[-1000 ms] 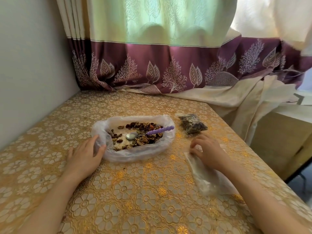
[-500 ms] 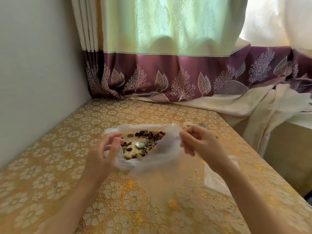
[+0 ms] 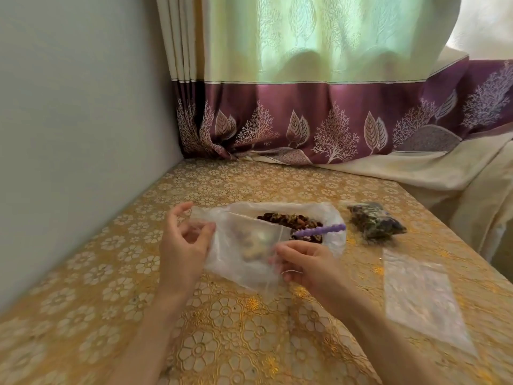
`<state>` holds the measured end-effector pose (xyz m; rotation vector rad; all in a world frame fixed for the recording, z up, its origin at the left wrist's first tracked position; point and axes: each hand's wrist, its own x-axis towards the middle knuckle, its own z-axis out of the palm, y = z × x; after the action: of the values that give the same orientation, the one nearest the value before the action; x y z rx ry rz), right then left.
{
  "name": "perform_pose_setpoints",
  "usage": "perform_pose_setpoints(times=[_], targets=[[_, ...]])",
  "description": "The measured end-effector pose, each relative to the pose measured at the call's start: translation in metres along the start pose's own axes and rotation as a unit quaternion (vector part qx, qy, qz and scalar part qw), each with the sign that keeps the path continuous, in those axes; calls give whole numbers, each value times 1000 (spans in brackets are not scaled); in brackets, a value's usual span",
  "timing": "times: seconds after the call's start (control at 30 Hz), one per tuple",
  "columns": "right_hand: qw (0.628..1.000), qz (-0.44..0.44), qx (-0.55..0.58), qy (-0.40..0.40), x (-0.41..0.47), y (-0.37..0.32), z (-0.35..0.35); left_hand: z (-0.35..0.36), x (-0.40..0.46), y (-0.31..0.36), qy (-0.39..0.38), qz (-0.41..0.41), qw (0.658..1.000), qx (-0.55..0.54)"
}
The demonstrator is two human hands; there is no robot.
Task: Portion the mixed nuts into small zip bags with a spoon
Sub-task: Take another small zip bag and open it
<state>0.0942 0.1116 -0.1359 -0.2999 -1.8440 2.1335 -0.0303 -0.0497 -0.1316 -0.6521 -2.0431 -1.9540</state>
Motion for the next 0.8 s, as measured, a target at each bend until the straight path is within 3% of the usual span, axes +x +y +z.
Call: perform_pose_setpoints(times=[0.1,0.23,0.3,0.4,0.53,0.8], targets=[[999,27,-10,-19,-1,3,-1,0,1,0,6,28,999,42],[998,12,-30,46,1,9,-2,-3,0,3,37,3,997,64],[997,2,-23,72,2,10,-2,-3,-3,8,44,45,993,99],[996,-9,-19,83,1,11,-3,8,-15,17,-68,121,984,109],[996,-26,-29,75,-1,12,4,25,-36,16,-221,206,940,156],[998,-57,-23,20,-4,12,11,28,-37,13,-276,102,953,75]])
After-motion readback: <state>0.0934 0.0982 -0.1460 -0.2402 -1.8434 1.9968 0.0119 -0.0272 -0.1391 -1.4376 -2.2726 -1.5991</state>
